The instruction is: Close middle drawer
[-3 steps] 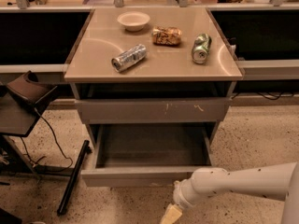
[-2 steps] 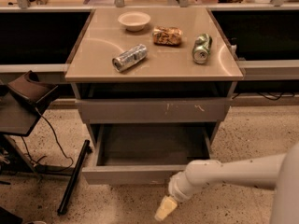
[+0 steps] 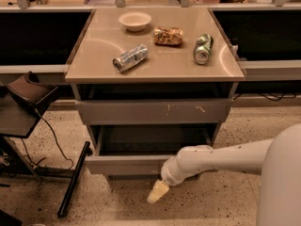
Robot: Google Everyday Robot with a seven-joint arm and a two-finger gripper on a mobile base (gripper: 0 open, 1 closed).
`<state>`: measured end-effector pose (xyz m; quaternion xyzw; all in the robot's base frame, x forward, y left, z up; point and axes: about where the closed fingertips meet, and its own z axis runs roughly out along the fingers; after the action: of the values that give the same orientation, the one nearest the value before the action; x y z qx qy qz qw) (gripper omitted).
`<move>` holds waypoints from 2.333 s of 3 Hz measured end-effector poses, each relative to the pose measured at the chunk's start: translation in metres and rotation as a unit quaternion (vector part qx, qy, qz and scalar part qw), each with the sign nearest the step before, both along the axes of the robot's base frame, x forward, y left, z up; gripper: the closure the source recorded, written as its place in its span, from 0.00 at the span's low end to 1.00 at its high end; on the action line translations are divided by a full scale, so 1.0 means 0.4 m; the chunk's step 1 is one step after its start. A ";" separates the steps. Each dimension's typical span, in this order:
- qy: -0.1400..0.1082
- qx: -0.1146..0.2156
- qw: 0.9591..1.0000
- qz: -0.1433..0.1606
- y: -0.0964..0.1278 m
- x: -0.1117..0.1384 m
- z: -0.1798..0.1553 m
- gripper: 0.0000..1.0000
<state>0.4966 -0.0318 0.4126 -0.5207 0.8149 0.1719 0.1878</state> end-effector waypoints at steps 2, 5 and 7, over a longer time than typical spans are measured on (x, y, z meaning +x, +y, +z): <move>0.006 0.006 1.000 -0.010 -0.015 0.040 -0.018 0.00; 0.022 0.026 0.999 -0.033 -0.024 0.149 -0.035 0.00; 0.016 0.038 0.998 -0.040 -0.018 0.214 -0.018 0.00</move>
Offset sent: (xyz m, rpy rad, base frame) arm 0.0476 -0.0154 -0.0163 0.0326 0.0246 -0.0580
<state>0.5824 -0.0392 0.4053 -0.4777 0.8306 0.2035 0.2010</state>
